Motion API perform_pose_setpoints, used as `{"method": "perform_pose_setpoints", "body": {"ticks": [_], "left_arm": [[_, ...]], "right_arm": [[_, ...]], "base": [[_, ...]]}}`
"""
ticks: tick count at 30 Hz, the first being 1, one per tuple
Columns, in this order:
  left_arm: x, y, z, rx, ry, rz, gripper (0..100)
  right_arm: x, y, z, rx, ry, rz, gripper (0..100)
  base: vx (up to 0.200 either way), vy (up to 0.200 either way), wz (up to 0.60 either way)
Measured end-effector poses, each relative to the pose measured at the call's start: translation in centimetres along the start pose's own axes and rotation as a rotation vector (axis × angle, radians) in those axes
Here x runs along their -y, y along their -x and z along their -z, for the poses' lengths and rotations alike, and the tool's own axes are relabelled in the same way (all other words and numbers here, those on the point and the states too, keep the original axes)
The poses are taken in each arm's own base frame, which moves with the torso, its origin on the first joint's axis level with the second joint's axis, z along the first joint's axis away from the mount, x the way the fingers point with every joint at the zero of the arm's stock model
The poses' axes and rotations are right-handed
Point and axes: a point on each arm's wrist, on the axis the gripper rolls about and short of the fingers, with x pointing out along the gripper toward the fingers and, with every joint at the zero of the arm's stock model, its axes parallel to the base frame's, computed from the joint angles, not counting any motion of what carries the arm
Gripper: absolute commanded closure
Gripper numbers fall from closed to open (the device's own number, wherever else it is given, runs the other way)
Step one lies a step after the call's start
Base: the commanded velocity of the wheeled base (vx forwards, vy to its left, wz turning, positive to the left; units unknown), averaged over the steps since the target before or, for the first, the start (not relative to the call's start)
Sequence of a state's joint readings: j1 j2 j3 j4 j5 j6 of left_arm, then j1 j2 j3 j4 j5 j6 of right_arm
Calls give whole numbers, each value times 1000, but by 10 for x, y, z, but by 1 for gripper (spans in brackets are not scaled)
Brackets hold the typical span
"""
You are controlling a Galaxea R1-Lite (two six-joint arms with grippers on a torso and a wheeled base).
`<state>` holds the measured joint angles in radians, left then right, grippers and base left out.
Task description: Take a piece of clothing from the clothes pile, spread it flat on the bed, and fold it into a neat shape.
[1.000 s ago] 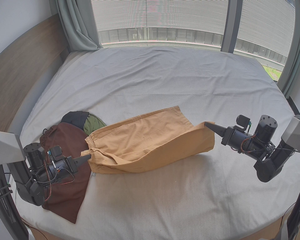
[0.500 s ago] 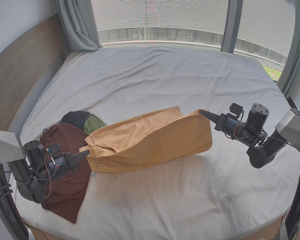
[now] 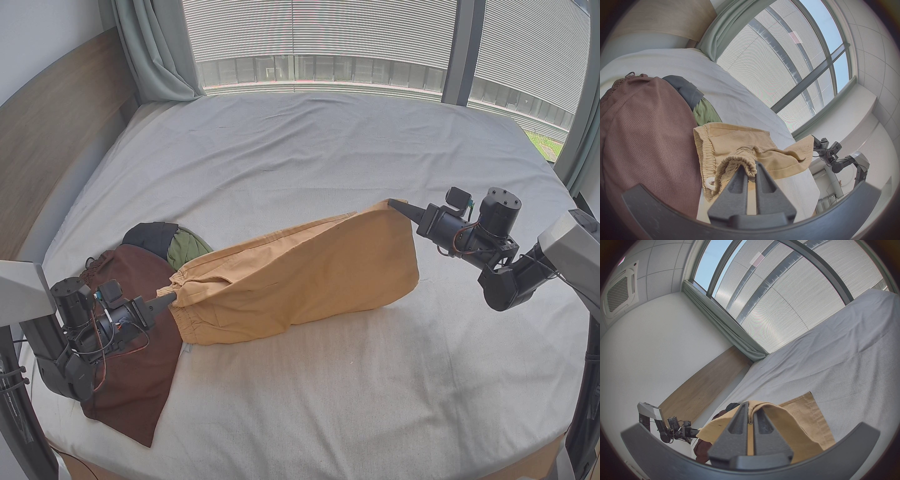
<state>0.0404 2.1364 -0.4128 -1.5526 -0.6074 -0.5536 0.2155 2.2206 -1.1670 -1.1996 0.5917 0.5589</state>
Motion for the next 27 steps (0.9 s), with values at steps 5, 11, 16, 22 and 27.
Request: {"method": "perform_pose_setpoints", "body": {"ticks": [5, 11, 16, 22, 27], "left_arm": [[-4, -5, -2, 31, 3, -33, 100], [-8, -13, -5, 56, 6, -46, 100], [-10, -17, -6, 63, 5, -47, 100], [-16, -23, -5, 64, 5, -47, 100], [-20, -26, -5, 69, 10, -56, 100]], "right_arm": [[6, -12, -7, -13, -12, 9, 100], [17, -25, -13, -15, -16, 19, 100], [30, -34, -9, -26, -26, 31, 100], [42, -44, -4, -33, -33, 37, 100], [47, -54, -3, -37, -35, 37, 100]], "base": [[0, 0, 0], [0, 0, 0], [0, 0, 0], [0, 0, 0], [0, 0, 0]]}}
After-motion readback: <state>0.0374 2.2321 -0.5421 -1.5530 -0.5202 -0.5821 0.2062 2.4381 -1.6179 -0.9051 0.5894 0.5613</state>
